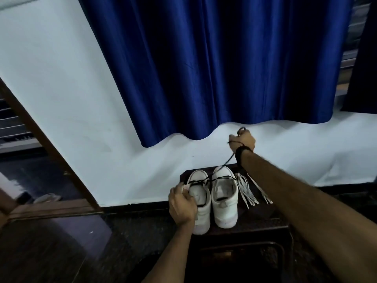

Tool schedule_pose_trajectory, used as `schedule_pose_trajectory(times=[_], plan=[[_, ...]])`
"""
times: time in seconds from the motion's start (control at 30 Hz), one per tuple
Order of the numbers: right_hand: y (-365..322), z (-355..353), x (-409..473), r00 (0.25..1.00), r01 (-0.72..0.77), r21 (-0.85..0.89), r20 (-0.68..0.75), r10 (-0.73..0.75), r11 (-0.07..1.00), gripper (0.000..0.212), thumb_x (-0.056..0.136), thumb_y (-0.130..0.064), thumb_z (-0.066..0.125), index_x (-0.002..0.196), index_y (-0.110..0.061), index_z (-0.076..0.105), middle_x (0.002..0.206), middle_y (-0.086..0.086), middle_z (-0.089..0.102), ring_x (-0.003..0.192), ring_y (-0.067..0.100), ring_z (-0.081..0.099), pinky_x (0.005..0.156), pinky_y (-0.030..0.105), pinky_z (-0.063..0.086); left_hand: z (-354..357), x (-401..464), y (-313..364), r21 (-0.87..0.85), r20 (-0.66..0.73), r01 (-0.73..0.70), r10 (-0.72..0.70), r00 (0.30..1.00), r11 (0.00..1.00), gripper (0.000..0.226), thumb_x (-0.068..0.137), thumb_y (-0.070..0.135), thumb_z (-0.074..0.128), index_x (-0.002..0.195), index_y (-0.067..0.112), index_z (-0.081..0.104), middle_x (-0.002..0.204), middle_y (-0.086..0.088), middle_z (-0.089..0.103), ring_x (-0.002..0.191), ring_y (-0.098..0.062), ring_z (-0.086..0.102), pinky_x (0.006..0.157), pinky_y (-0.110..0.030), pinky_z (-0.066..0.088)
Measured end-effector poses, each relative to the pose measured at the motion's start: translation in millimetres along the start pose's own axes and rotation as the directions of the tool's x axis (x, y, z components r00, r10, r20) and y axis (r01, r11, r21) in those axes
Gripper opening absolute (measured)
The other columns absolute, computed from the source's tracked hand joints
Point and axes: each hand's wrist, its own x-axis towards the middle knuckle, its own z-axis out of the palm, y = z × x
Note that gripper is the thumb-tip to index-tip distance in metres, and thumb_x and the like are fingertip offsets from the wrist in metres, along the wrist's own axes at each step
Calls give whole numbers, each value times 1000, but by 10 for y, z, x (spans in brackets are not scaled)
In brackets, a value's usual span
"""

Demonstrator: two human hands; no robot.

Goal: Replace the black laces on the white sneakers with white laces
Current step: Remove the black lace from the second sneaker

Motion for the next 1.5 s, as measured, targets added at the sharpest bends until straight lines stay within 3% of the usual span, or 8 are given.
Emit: schedule_pose_trajectory(times=[0.4,0.53,0.63,0.83,0.97,1.1,1.27,1.5], plan=[[953,551,-1175,769,634,-398,412,-489,663,27,79,-18,51,106,-14,49,107,7,59,99,30,59,76,39,45,-47,611,159,264,604,-593,348,717,761,17,88,18,52,91,12,67,99,-6,62,102,-24,50,82,-35,41],[981,612,-1187,802,597,-441,339,-491,670,35,74,-7,50,108,-12,50,105,8,60,99,31,59,78,41,47,-58,716,339,-31,595,-4,21,803,1000,19,86,8,55,75,10,70,75,-2,62,79,-19,56,65,-29,40],[1027,625,-1205,802,596,-469,310,-510,652,38,65,-3,55,103,-12,53,98,8,62,92,33,61,72,41,50,-120,801,514,-379,615,641,-336,713,668,24,87,8,51,66,15,59,53,2,49,54,-14,42,51,-25,30],[1064,649,-1211,811,578,-507,267,-521,639,36,64,-3,59,98,-15,53,90,6,63,86,31,62,65,40,50,-278,980,630,58,742,228,-195,641,972,22,77,31,75,66,12,71,60,2,56,59,-12,50,62,-23,39],[1043,619,-1235,804,587,-510,277,-526,629,36,59,1,58,92,-13,53,88,7,62,83,33,61,62,41,49,-435,1115,767,-476,728,713,-224,648,515,23,92,22,61,70,14,57,50,2,41,49,-12,40,64,-28,42],[1054,625,-1227,807,581,-516,265,-528,629,36,58,2,59,91,-13,53,87,7,62,83,32,61,60,39,49,-605,1083,652,-61,789,451,-233,568,890,19,85,30,71,77,13,67,52,5,40,44,-10,27,57,-25,40],[1058,648,-1232,809,577,-516,256,-529,633,34,61,2,58,90,-12,52,86,7,61,84,32,61,58,39,50,-720,1276,478,-702,591,653,-280,757,283,22,96,26,58,77,17,56,43,5,30,38,-9,27,55,-23,36],[1062,647,-1217,812,576,-489,251,-526,655,33,60,3,59,89,-12,54,86,7,62,83,30,63,58,36,49,-564,1012,-179,340,361,176,-301,883,924,40,73,48,64,105,24,73,114,0,68,107,-26,62,95,-35,49]])
